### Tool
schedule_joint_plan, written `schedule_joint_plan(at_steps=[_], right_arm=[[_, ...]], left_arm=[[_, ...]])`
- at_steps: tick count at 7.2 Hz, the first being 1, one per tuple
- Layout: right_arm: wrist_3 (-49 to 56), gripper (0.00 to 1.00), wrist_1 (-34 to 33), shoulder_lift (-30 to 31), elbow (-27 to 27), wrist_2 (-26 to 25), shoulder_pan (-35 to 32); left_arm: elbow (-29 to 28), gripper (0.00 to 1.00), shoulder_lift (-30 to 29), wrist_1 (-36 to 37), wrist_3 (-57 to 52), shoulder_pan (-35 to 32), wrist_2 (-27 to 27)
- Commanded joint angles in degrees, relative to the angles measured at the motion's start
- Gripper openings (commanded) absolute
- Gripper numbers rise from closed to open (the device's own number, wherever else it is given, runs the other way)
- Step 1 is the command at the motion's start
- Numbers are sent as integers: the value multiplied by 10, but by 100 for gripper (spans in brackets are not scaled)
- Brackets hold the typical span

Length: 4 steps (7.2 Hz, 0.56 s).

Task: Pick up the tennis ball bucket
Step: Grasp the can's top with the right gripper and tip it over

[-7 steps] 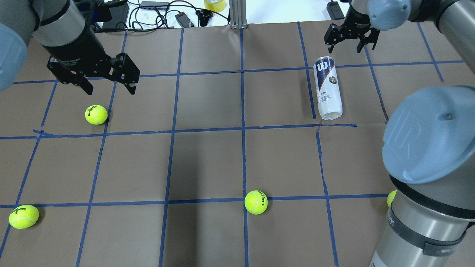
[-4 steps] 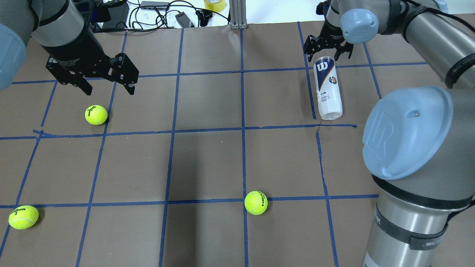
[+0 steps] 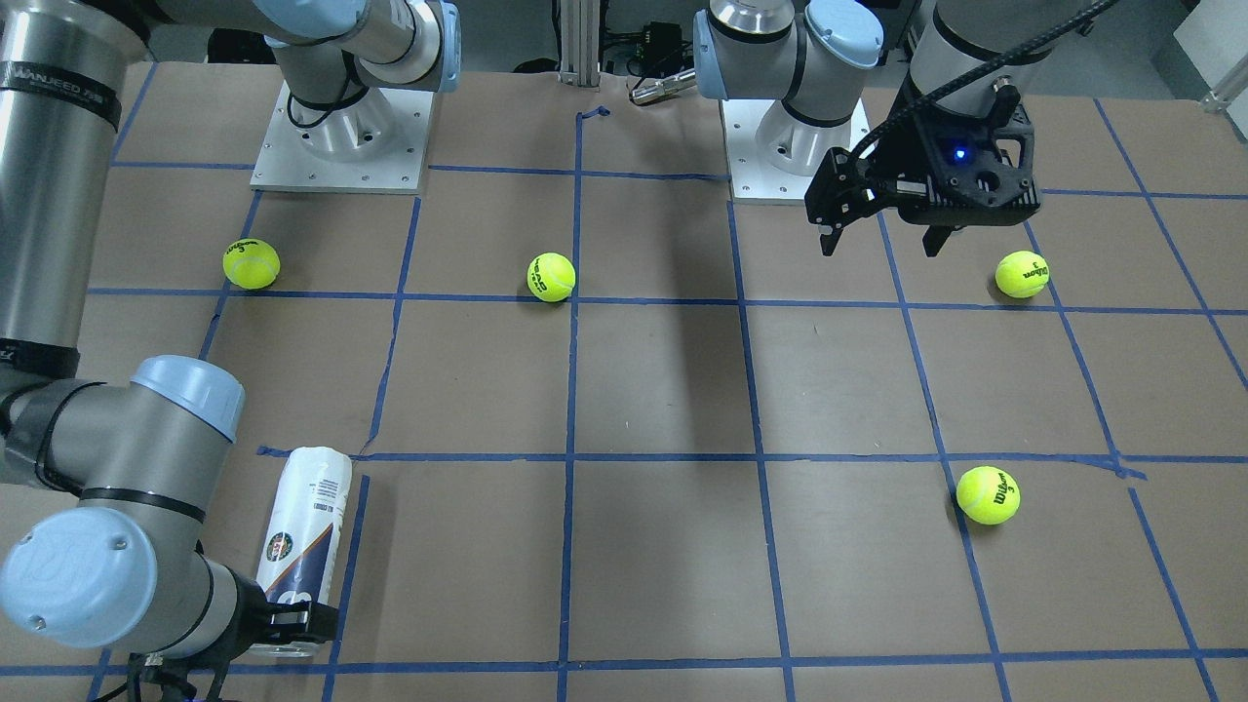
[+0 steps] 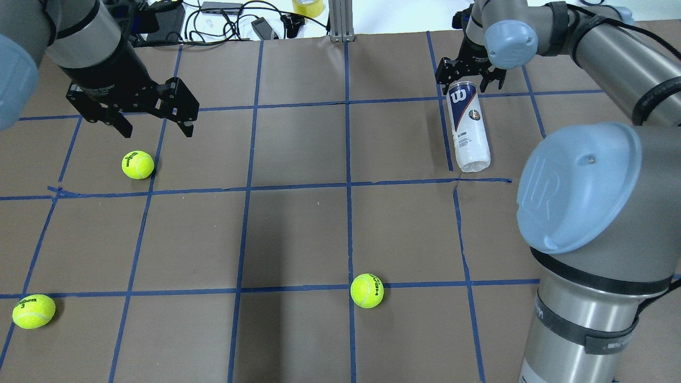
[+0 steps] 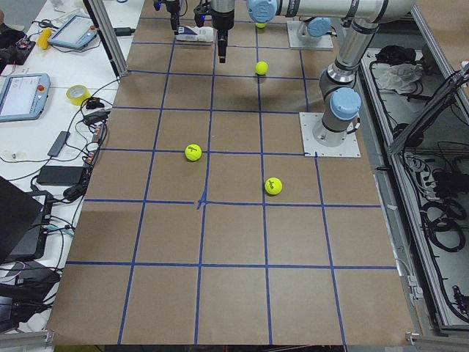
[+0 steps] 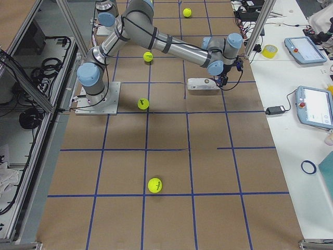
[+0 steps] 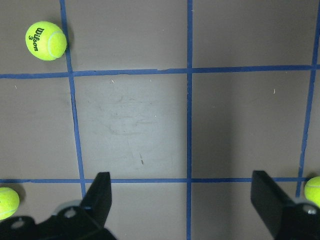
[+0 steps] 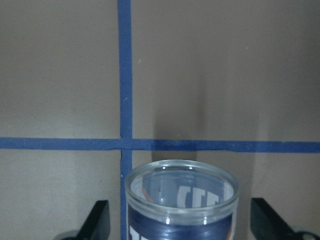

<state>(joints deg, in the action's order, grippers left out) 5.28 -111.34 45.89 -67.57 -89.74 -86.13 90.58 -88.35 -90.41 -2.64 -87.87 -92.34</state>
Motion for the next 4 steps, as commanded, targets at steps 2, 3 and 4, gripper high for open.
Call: schedule_joint_plan(at_steps=[2, 3, 4], right_arm=[[5, 91, -12, -2, -35, 2, 2], [6, 86, -23, -3, -43, 1, 2], [6, 76, -27, -4, -43, 3, 3]], left_arm=[[3, 100, 5, 5, 0, 1, -3], [2, 100, 7, 5, 0, 3, 3], [1, 100, 7, 6, 0, 12, 6]])
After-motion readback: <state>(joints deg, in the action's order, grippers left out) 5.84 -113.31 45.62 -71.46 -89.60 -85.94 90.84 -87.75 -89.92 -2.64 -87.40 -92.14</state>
